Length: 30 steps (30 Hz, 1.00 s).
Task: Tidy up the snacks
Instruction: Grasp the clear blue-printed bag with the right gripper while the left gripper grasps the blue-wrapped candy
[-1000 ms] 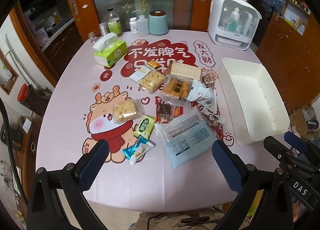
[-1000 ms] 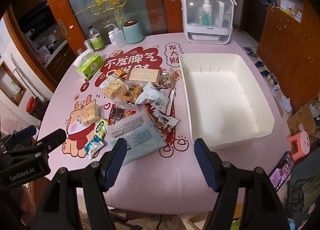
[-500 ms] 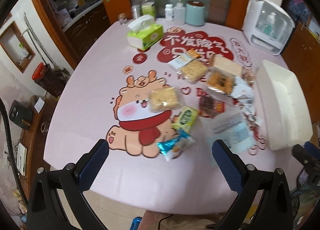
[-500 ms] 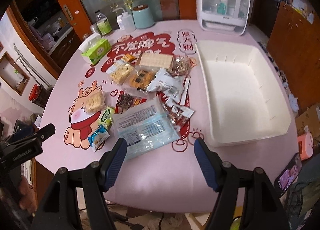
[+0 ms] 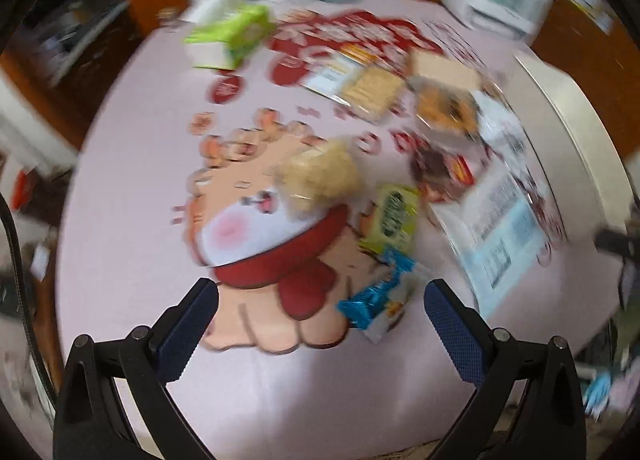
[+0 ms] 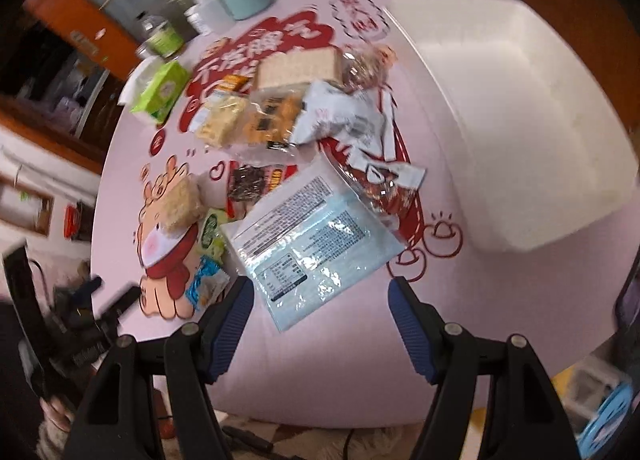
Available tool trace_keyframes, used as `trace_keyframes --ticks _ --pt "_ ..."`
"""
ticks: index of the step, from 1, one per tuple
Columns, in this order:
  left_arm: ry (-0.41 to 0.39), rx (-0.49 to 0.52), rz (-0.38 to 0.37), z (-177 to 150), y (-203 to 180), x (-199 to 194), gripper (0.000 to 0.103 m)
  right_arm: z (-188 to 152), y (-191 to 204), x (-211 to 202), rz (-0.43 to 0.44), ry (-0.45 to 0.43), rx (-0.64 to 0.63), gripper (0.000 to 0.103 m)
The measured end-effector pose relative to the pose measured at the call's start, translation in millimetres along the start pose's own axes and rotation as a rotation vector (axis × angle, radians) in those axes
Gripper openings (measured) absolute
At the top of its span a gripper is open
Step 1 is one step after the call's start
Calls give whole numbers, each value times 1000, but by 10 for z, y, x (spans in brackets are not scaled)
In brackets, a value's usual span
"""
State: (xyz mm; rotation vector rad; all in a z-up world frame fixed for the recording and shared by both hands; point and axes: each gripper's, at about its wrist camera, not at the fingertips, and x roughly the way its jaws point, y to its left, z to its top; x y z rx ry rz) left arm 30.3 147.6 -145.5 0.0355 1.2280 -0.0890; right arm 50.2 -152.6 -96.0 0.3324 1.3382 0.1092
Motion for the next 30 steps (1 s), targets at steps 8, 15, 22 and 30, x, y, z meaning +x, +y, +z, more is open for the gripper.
trace_keyframes --ticks 8,15,22,30 --pt "86 132 -139 -69 -136 541 102 44 -71 395 53 21 187 103" --pt "87 243 -137 -94 -301 687 102 154 -200 802 94 38 414 103" --pt "86 298 -129 -89 -474 795 102 250 -227 1135 34 99 549 103" --pt "91 336 -114 -116 -561 879 100 463 119 1304 -145 116 437 103"
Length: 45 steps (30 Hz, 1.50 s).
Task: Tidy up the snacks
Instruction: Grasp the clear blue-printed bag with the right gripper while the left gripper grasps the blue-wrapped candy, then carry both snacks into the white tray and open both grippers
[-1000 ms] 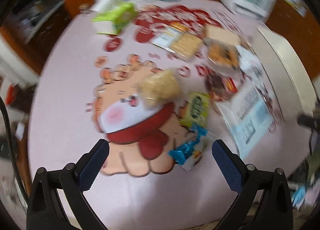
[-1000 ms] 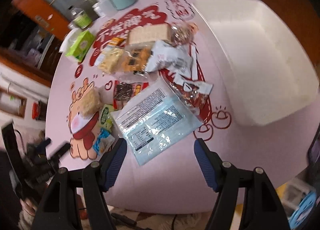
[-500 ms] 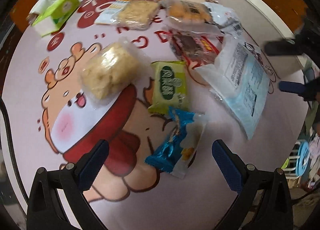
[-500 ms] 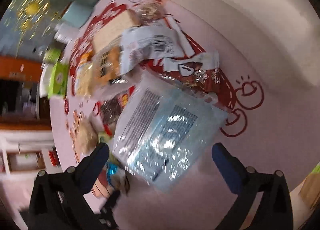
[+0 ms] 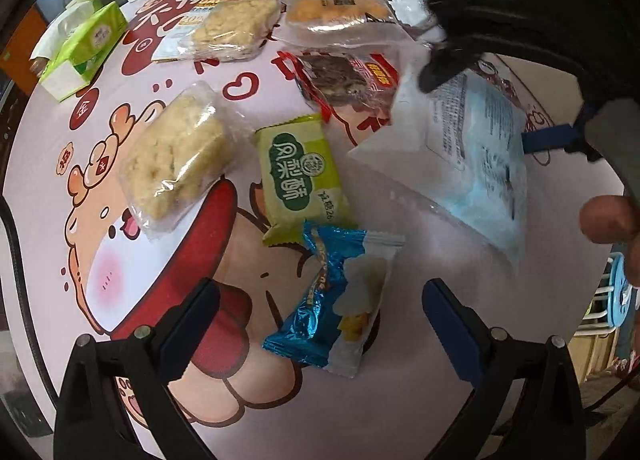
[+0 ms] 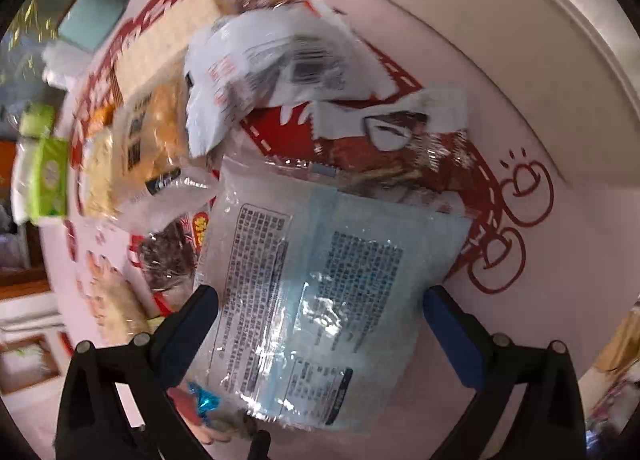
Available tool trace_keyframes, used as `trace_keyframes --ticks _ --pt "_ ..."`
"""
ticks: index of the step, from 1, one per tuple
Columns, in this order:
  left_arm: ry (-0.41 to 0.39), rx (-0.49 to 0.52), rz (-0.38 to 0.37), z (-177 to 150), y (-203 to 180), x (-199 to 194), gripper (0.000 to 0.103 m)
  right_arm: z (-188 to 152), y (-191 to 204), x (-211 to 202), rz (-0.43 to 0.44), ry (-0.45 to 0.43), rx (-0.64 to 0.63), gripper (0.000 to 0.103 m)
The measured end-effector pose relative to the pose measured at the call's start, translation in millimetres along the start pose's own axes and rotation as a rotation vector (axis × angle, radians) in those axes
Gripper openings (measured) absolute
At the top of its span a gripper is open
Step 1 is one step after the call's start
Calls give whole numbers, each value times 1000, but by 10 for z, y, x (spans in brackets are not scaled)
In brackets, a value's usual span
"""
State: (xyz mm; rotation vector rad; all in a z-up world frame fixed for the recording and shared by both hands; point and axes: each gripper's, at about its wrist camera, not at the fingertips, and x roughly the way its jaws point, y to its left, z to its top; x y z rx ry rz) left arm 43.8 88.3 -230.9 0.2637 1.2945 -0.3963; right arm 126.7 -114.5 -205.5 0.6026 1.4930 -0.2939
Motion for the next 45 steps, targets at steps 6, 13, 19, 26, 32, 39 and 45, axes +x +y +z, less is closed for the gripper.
trace_keyframes --ticks 6,13,19,26,32,39,45 --pt "12 10 -8 -51 -68 39 98 13 276 149 -120 5 -115 103" --pt "21 29 19 21 -151 106 85 21 456 231 -160 24 -221 103" --pt "-3 38 13 30 -219 58 54 -44 467 303 -160 38 -313 99" --pt "-16 44 -6 85 -251 -26 27 -376 408 177 -123 -12 -401 90" --pt "-30 -32 -62 114 -18 -73 24 -539 198 -2 -53 -23 -393 78" --pt "-113 -114 -117 140 219 -411 24 -603 -106 -398 -12 -80 -373 65" --pt "-193 -162 -166 247 351 -752 23 -602 -289 -824 25 -155 -397 64"
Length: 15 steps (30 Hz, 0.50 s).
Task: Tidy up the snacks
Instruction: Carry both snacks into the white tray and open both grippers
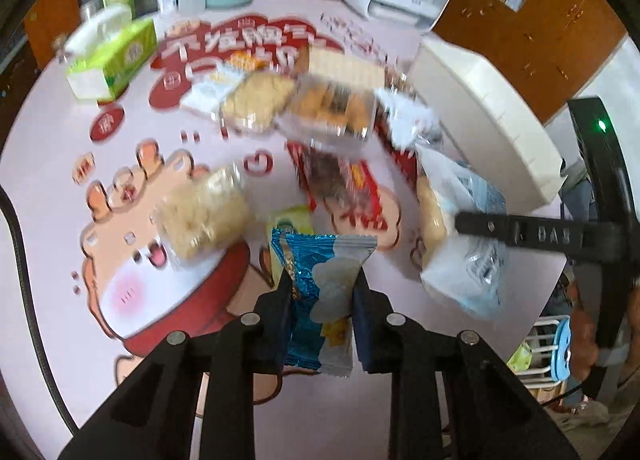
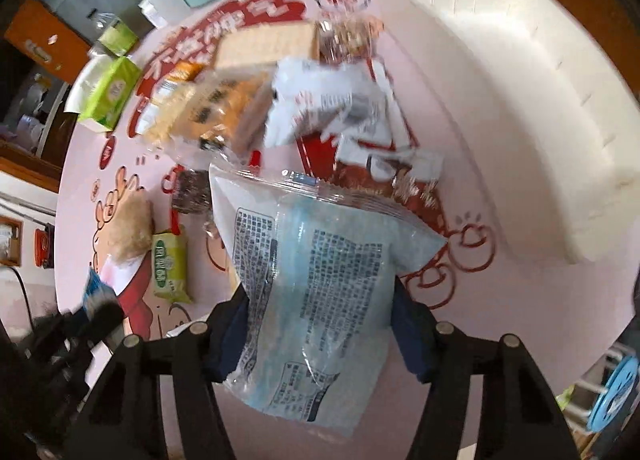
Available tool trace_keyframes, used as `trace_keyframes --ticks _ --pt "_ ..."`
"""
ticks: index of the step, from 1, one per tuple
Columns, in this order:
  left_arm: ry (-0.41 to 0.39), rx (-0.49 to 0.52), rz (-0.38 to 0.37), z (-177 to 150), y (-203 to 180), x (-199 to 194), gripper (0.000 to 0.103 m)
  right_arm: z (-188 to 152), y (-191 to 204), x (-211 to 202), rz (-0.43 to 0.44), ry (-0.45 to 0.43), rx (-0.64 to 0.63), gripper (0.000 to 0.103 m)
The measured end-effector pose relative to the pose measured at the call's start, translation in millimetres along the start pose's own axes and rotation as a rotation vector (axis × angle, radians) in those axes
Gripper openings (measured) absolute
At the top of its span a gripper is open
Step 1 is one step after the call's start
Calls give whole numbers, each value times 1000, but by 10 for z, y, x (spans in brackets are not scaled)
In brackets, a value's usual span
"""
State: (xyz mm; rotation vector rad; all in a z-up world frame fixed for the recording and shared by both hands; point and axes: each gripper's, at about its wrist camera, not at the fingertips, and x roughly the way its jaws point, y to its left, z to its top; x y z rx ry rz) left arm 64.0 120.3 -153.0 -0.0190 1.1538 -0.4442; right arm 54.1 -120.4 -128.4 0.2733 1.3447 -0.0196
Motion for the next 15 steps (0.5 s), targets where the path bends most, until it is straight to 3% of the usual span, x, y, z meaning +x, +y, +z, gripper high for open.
trace_keyframes --ticks 8,15 --pt "-116 60 -32 412 -473 -375 23 111 126 -746 -29 -243 -99 64" --pt "-225 116 -25 965 -1178 -640 23 352 -186 -1379 -78 -472 -126 64"
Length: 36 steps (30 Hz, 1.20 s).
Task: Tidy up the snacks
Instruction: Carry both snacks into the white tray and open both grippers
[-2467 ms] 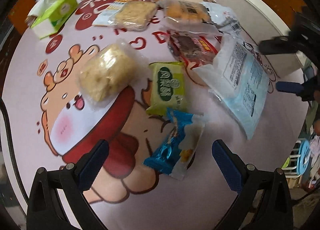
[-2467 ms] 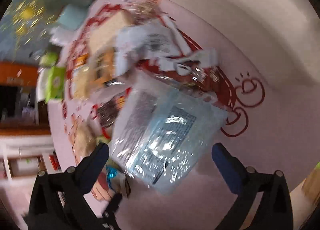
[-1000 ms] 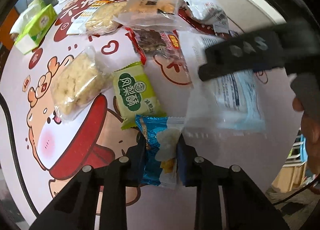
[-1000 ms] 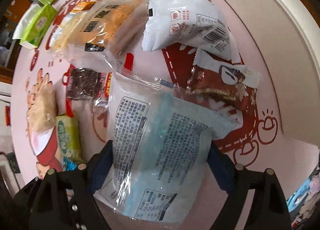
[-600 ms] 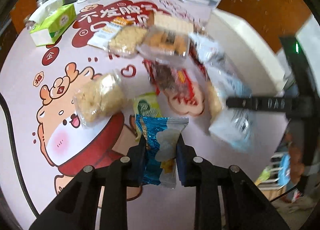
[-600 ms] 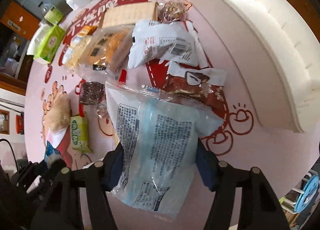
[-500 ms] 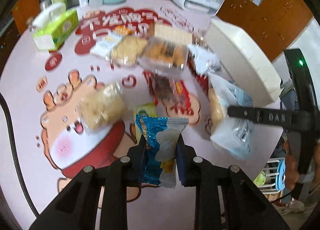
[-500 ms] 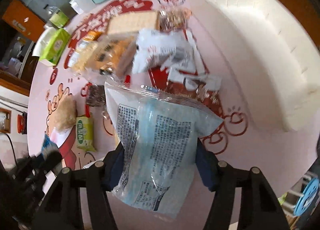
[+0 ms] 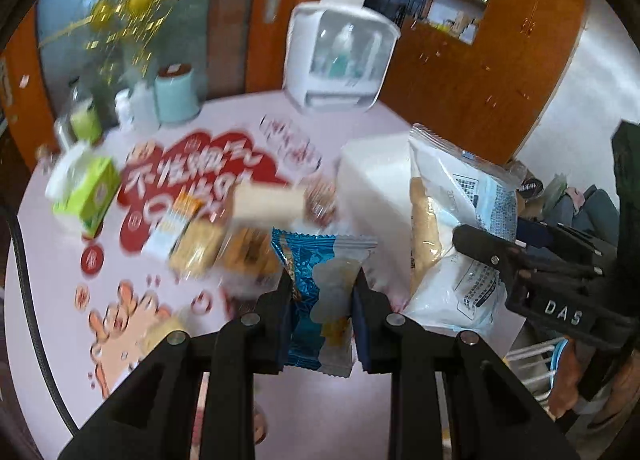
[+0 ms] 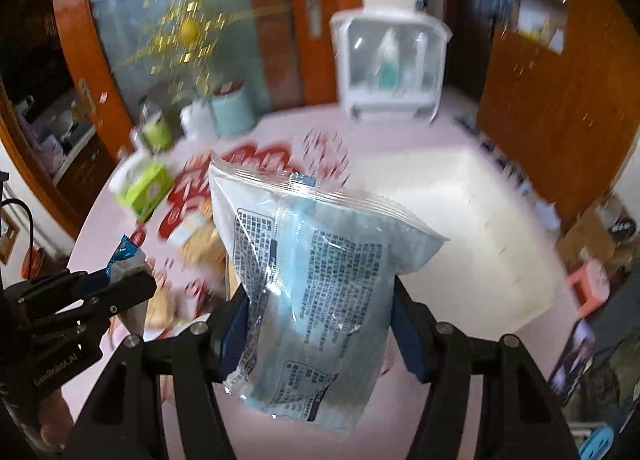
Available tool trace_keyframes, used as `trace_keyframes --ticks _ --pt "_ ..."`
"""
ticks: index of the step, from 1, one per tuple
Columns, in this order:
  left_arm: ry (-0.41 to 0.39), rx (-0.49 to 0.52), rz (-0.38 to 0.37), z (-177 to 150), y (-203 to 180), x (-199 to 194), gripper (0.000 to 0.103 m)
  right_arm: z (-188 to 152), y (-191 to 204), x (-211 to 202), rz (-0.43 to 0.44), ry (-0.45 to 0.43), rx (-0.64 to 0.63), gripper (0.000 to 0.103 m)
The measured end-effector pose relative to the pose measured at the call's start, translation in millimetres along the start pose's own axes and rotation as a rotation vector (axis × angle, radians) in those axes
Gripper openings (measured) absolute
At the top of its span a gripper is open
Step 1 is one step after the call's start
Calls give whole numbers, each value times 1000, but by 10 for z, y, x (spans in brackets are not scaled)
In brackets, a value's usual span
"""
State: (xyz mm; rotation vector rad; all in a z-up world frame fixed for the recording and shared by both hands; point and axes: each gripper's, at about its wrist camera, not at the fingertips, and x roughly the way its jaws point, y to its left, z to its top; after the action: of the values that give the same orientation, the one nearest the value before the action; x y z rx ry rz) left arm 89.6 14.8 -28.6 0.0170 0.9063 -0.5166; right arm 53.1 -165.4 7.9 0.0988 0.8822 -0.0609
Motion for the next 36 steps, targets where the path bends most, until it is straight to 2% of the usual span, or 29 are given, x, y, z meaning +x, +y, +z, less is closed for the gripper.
trace_keyframes --ticks 2,6,12,17,24,26,27,28,29,30,32,35,36 --pt "-17 -7 8 202 -191 48 23 102 -208 -82 -21 -48 -8 64" --pt "-30 -37 8 638 -596 273 24 275 -662 -48 -76 -83 -25 64" --pt "-29 -36 51 1118 -1243 822 24 483 -1349 195 -119 -91 -8 65" --pt "15 -48 76 1304 -1607 1267 24 551 -1749 448 -143 -61 14 66" --pt "87 -3 164 1372 -1877 1732 25 463 -1989 767 -145 19 19 69" --pt "98 6 190 1373 -1916 1795 30 444 -2016 847 -133 46 22 70" --pt "104 8 200 1376 -1929 1824 47 433 -2027 881 -130 58 24 71" --pt "113 12 214 1370 -1942 1855 79 413 -2043 919 -126 76 25 72" --pt "114 11 225 1369 -1932 1855 92 398 -2051 966 -116 100 24 74" --pt "104 8 236 1367 -1926 1844 98 373 -2055 986 -110 107 22 75" --pt "90 3 250 1353 -1905 1811 98 336 -2041 983 -103 95 11 77" --pt "125 -17 259 1339 -1823 1824 98 315 -1983 924 -89 65 -17 90" --pt "133 -29 258 1324 -1792 1820 98 319 -1965 905 -83 59 -24 91"
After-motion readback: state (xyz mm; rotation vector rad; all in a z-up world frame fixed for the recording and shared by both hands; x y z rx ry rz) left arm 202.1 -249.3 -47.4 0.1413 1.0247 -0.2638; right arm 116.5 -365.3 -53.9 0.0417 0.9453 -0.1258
